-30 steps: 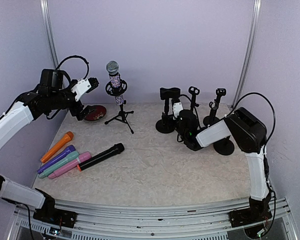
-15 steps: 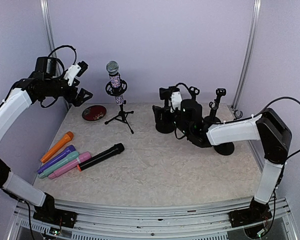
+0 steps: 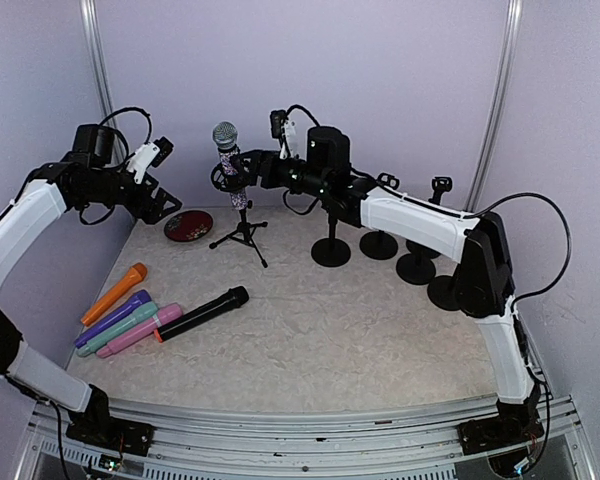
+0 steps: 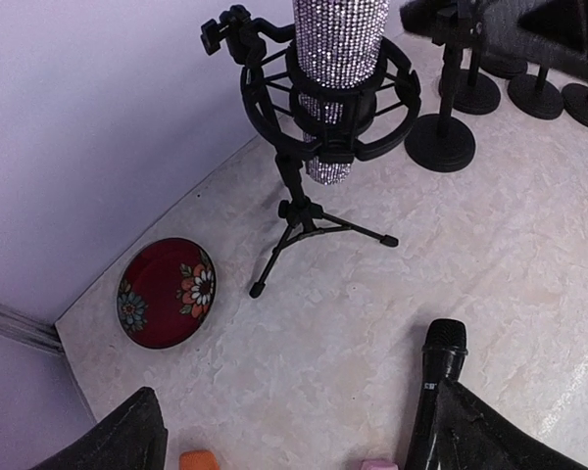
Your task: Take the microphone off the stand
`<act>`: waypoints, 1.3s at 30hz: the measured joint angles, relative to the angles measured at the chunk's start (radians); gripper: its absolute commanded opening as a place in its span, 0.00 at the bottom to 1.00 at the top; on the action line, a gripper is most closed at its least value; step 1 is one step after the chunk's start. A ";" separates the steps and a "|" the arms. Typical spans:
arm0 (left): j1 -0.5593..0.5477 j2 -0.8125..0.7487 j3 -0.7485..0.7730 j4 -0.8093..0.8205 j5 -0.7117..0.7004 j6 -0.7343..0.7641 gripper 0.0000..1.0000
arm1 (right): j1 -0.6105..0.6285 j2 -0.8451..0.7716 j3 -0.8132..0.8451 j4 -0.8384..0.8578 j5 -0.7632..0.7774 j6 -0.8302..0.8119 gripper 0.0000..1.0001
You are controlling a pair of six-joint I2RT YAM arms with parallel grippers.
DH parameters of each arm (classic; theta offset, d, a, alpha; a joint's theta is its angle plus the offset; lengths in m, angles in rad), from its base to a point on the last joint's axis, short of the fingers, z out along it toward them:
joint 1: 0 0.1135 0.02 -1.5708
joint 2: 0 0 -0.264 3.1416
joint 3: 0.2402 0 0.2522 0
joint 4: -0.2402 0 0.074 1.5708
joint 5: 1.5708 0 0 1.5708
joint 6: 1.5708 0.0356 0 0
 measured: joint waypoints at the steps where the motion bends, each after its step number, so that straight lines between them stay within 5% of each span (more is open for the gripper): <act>1: 0.000 -0.003 -0.006 -0.001 0.002 0.001 0.92 | 0.000 0.015 0.005 -0.016 -0.008 0.023 0.75; 13: 0.000 -0.036 -0.023 -0.006 0.006 0.006 0.91 | -0.006 0.048 -0.002 -0.003 -0.022 0.213 0.67; 25: 0.000 -0.053 -0.059 -0.005 0.005 0.028 0.91 | -0.024 -0.040 -0.267 0.130 -0.010 0.290 0.64; 39: 0.000 -0.065 -0.074 -0.005 -0.002 0.039 0.91 | -0.074 0.103 0.006 0.137 -0.047 0.400 0.56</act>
